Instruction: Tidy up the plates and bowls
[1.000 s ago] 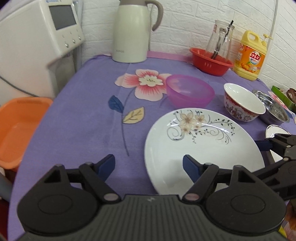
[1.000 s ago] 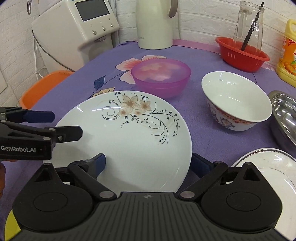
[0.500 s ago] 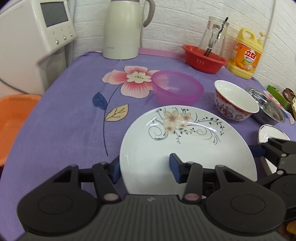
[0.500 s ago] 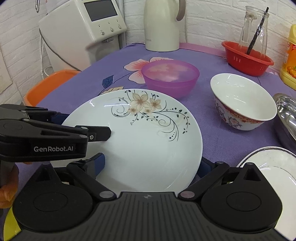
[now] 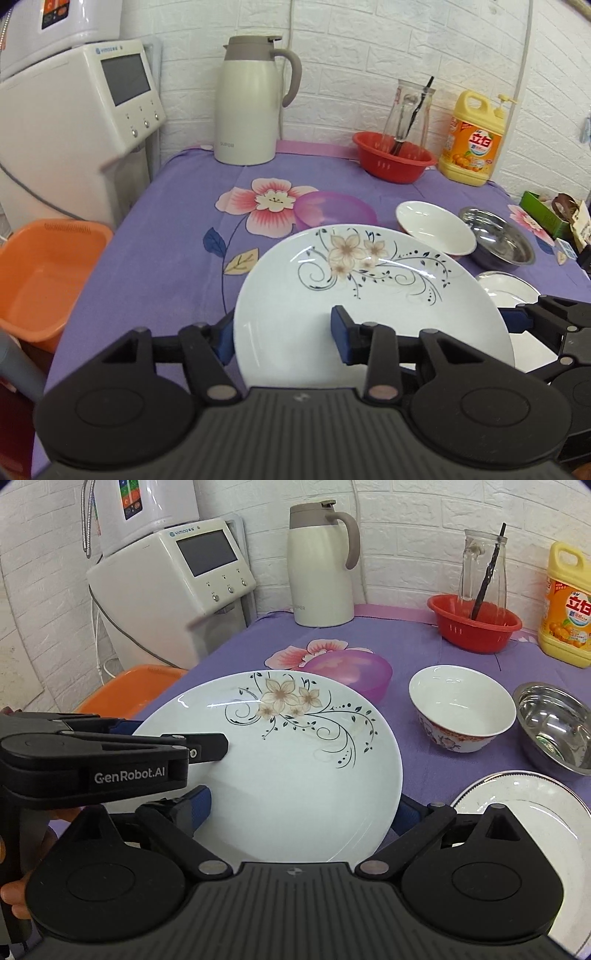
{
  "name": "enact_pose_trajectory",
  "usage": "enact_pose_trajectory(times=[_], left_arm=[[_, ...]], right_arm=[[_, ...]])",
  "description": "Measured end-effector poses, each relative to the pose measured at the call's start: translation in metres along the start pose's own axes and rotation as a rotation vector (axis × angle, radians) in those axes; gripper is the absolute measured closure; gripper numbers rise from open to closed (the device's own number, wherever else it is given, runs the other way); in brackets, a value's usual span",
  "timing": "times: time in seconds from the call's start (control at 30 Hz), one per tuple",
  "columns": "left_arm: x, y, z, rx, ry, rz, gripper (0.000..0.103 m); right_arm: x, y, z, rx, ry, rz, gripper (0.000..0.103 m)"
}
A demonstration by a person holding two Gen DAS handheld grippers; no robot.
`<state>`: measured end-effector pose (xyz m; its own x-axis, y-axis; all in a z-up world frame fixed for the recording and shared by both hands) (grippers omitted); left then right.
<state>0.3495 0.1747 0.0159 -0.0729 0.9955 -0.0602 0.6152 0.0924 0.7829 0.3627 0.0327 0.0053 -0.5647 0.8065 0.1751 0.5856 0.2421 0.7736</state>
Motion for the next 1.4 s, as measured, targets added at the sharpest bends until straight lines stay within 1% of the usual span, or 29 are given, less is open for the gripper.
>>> enact_pose_trajectory(times=[0.13, 0.3, 0.43, 0.5, 0.57, 0.6, 0.67, 0.7, 0.73, 0.77, 0.8, 0.83, 0.9, 1.0, 1.1, 1.17, 1.33, 1.4], left_arm=[[-0.008, -0.024, -0.027, -0.013, -0.011, 0.005, 0.065], [-0.02, -0.066, -0.054, -0.002, -0.031, 0.015, 0.065], [-0.026, -0.098, -0.073, -0.006, -0.012, 0.035, 0.064], [-0.025, -0.11, -0.076, 0.003, -0.003, 0.032, 0.064], [-0.02, -0.118, -0.073, 0.016, -0.016, 0.01, 0.064], [-0.018, -0.121, -0.071, 0.028, -0.028, -0.001, 0.063], [-0.015, -0.126, -0.065, 0.035, -0.024, -0.01, 0.06], [-0.015, -0.127, -0.065, 0.023, -0.017, -0.001, 0.059], [-0.015, -0.127, -0.066, 0.008, -0.012, 0.004, 0.052], [-0.014, -0.127, -0.069, -0.012, -0.011, 0.002, 0.043], [-0.012, -0.125, -0.074, -0.029, -0.019, -0.011, 0.023], [-0.009, -0.122, -0.08, -0.05, -0.024, -0.024, 0.015], [-0.005, -0.116, -0.091, -0.099, -0.018, -0.029, 0.014], [0.0, -0.107, -0.098, -0.112, -0.027, -0.054, 0.013], [-0.002, -0.1, -0.095, -0.099, -0.054, -0.081, 0.012], [-0.008, -0.094, -0.09, -0.084, -0.075, -0.086, 0.011], [-0.039, -0.075, -0.071, -0.033, -0.176, -0.074, 0.011], [-0.054, -0.066, -0.06, -0.014, -0.199, -0.053, 0.011]], right_arm=[[0.009, -0.019, -0.027, -0.01, 0.005, 0.012, 0.0], [0.017, -0.059, -0.058, -0.009, -0.004, 0.042, 0.0], [0.028, -0.091, -0.075, -0.001, -0.006, 0.074, 0.0], [0.033, -0.104, -0.078, 0.005, -0.002, 0.081, 0.0], [0.037, -0.113, -0.078, 0.012, 0.002, 0.085, 0.0], [0.038, -0.115, -0.078, 0.0, -0.009, 0.066, 0.0], [0.04, -0.117, -0.074, 0.0, -0.031, 0.041, 0.0], [0.04, -0.118, -0.073, -0.008, -0.034, 0.027, 0.0], [0.039, -0.121, -0.072, -0.002, -0.042, 0.018, 0.0], [0.037, -0.123, -0.071, 0.004, -0.043, 0.022, 0.0], [0.034, -0.124, -0.069, 0.01, -0.038, 0.036, 0.0], [0.03, -0.126, -0.072, 0.008, -0.026, 0.055, 0.0], [0.023, -0.127, -0.082, -0.023, -0.031, 0.097, 0.0], [0.009, -0.128, -0.102, -0.09, -0.058, 0.154, 0.0], [-0.008, -0.13, -0.112, -0.112, -0.064, 0.22, 0.0], [-0.021, -0.131, -0.117, -0.126, -0.087, 0.243, 0.0], [-0.066, -0.123, -0.13, -0.166, -0.203, 0.272, 0.0], [-0.09, -0.12, -0.13, -0.169, -0.253, 0.294, 0.0]])
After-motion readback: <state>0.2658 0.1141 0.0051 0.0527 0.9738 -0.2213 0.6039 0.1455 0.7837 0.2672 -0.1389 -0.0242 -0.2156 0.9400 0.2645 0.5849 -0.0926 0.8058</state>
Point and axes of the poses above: each gripper's, at about its wrist camera, not at the fingertips, and z roughly the way its jaws point, x to its left, y to its top, the point moved 4 cm from there along z, roughly the way its jaws point, and after that the axes turned 4 degrees about y, right-handed, at the moved point
